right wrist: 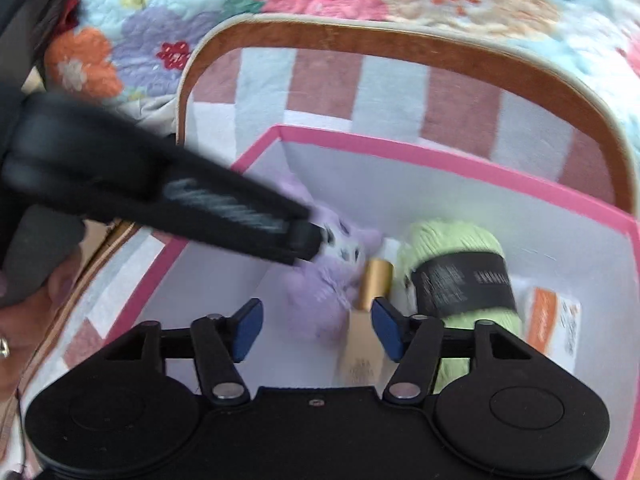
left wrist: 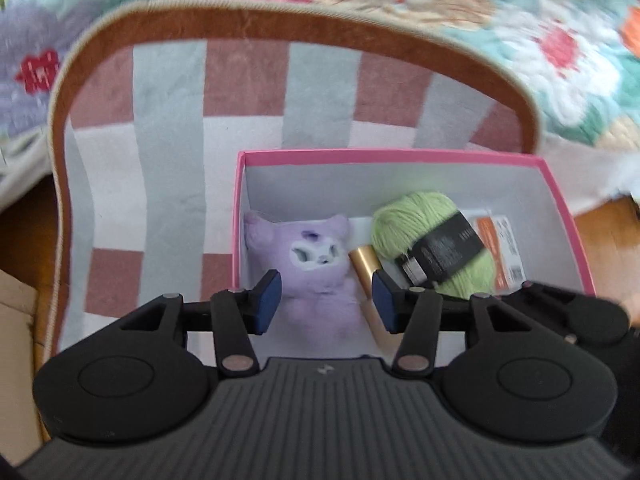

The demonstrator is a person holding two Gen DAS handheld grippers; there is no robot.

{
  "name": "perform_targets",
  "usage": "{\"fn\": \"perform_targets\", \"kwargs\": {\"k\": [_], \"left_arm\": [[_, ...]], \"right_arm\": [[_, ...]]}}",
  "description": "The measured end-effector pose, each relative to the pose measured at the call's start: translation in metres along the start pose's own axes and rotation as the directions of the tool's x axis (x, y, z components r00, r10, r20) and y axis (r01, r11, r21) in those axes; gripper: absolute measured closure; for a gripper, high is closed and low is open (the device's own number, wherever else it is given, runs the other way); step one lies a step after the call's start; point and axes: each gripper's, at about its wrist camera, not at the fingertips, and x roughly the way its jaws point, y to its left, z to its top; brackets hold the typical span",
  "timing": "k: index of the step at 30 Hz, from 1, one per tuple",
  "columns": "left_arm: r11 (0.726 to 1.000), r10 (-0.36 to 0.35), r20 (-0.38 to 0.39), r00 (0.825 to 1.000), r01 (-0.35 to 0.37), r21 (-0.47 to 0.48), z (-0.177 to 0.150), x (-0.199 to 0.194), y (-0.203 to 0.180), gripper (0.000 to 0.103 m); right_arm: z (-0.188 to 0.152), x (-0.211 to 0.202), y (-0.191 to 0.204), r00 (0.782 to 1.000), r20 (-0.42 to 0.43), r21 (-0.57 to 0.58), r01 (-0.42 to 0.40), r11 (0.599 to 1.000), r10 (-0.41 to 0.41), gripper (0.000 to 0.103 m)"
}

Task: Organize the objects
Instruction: 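Lift the plush toy into the pink box and open the left tool, then move the left tool to the blue-printed wipes pack and grasp it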

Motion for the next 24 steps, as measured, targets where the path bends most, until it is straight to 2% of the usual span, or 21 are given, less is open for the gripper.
{"fn": "perform_targets", "kwargs": {"k": [3,9,13,16,18,24], "left_arm": [[0.997,-0.006,0.015,1.000,0.004,0.083,-0.007,-0.029,-0.008,0.052],[0.983,-0.070,0.010,0.997,0.067,0.172,-0.027,-0.095,-0.017,0.047],[0.970,-0.084,-0.006,0.996,0.083,0.227,-0.048,-0.129,-0.026,0.044],[0.971,-0.100,-0.033,0.994,0.104,0.217,-0.068,-0.146,-0.028,0.043],[0.970,-0.116,-0.030,0.993,0.120,0.211,-0.083,-0.154,-0.029,0.042],[0.978,-0.140,-0.070,0.988,0.149,0.143,-0.125,-0.144,-0.021,0.041]], "right_arm": [[-0.007,-0.027,-0.005,1.000,-0.004,0.043,-0.029,0.999,0.030,0.035],[-0.021,-0.094,0.000,0.998,0.013,-0.011,-0.061,0.998,0.062,0.035],[-0.029,-0.132,0.008,0.997,0.001,-0.036,-0.079,0.996,0.079,0.034],[-0.042,-0.154,0.016,0.994,-0.006,-0.035,-0.105,0.994,0.105,0.032],[-0.057,-0.165,0.025,0.994,0.020,-0.051,-0.107,0.993,0.108,0.031],[-0.108,-0.156,0.047,0.989,-0.012,-0.062,-0.145,0.987,0.145,0.030]]}}
